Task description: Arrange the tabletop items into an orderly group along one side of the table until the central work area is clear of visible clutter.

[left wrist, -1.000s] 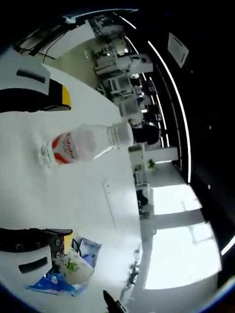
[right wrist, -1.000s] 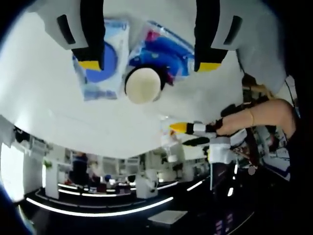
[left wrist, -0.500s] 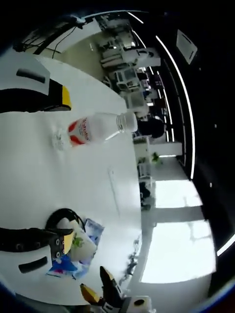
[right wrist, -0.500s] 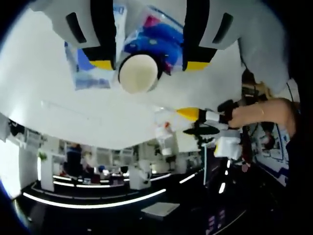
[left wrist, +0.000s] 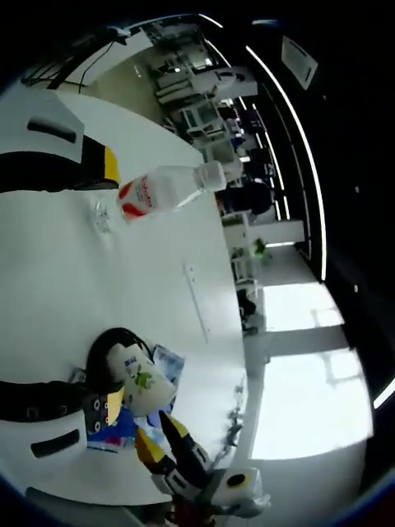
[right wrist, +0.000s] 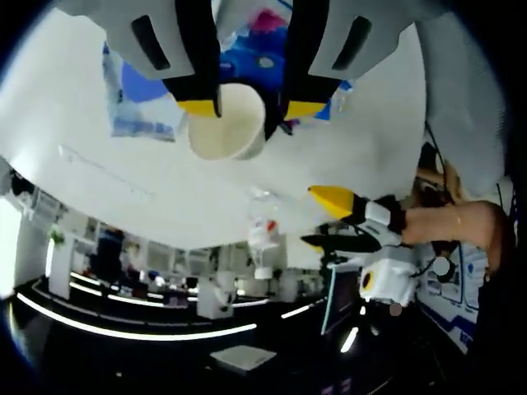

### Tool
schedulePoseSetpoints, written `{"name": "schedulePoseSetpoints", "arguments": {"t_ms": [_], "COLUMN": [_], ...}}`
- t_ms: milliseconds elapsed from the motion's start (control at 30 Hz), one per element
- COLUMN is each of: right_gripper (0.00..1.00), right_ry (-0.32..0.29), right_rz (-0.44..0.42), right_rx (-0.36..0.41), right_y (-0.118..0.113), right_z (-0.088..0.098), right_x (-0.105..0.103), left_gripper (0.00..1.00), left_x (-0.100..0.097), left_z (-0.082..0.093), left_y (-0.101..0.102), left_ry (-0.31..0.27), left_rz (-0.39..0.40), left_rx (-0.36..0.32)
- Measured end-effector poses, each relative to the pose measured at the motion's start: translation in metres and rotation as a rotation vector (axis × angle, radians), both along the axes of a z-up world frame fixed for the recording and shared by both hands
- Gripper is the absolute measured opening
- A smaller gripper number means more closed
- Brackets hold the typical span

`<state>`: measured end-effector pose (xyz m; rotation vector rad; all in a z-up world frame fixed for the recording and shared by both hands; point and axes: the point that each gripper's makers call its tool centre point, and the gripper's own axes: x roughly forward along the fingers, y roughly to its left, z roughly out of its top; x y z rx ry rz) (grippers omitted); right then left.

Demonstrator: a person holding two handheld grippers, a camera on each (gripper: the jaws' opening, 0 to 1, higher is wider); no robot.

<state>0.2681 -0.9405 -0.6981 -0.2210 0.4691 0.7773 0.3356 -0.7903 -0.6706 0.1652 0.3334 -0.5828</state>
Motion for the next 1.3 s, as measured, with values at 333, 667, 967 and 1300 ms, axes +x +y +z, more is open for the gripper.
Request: {"name": "schedulePoseSetpoints", "arguments": {"t_ms": [333, 667, 967, 1300], "right_gripper": [0.04, 0.0, 0.0, 0.0], "right_ry": [-0.041, -0.045, -0.066, -0.068], "right_rz": [0.026, 0.027, 0.023, 0.053], "right_rx": [-0.071, -0.045, 0.003, 0.018], "right_y": [0.006, 0.011, 0.015, 0.022], "right_z": [-0.008, -0.005, 0.012, 0.032], "right_x": [0.003, 0.005, 0.004, -0.007], "left_gripper": [0.87, 0.76, 0.69, 0.68], "left_x": [-0.018, -0.035, -0.043, -0.047], "left_z": [-0.004, 0.0, 0.008, 0.004], "left_y": [-0.008, -0.03, -0.041, -0.043], "left_ry": [0.013, 0.015, 0.013, -0.021], "left_rz": [-0.051, -0.122, -0.156, -0.218], "left_rx": [0.005, -0.006, -0.014, 0.082]}}
